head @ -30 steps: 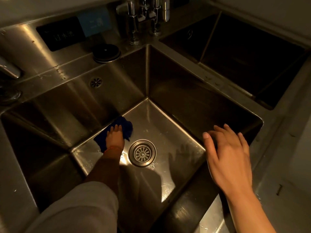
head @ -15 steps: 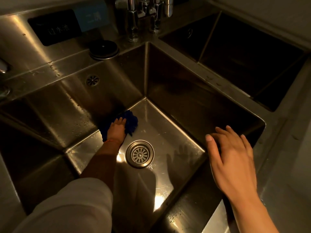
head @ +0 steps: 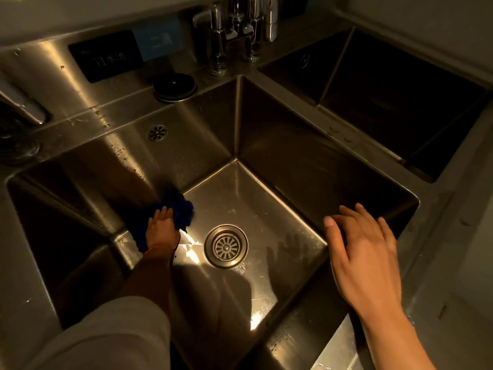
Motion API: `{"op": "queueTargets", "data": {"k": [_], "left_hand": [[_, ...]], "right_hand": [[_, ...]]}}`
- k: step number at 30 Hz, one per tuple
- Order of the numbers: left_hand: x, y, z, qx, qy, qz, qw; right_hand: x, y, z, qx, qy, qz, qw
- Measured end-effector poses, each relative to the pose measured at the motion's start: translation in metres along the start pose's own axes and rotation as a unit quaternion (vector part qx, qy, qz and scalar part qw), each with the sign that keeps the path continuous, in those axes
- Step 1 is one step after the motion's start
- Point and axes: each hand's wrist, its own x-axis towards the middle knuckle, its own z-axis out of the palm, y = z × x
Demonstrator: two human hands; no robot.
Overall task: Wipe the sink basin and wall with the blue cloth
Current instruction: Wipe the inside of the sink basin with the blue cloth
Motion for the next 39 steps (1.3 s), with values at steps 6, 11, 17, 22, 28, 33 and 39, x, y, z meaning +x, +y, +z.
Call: {"op": "queueTargets", "data": {"k": [6, 11, 17, 22, 28, 33, 39], "left_hand": [[-0.005, -0.006, 0.001, -0.001, 0.002, -0.007, 1.0], [0.002, 0.005, -0.001, 0.047, -0.006, 0.01, 0.999], [0.022, 0.034, -0.011, 0.059, -0.012, 0.056, 0.997], [0.036, 0.065, -0.021, 0.041, -0.02, 0.089, 0.995], [0.035, 0.073, -0.021, 0.032, -0.03, 0.1, 0.994], [0.021, 0.06, -0.013, 0.027, -0.017, 0.082, 0.996], [0.004, 0.047, -0.003, 0.02, -0.031, 0.064, 0.997]], "right_hand": [[0.0, 0.001, 0.001, 0.0, 0.001, -0.001, 1.0], [0.001, 0.001, 0.001, -0.001, -0.002, 0.001, 1.0], [0.001, 0.001, 0.002, -0.011, -0.005, 0.002, 1.0], [0.002, 0.003, 0.003, -0.013, 0.0, -0.002, 1.0], [0.002, 0.002, 0.004, -0.006, 0.005, -0.001, 1.0], [0.001, 0.002, 0.002, -0.002, 0.001, 0.0, 1.0], [0.001, -0.001, 0.0, 0.006, 0.001, 0.0, 1.0]]}}
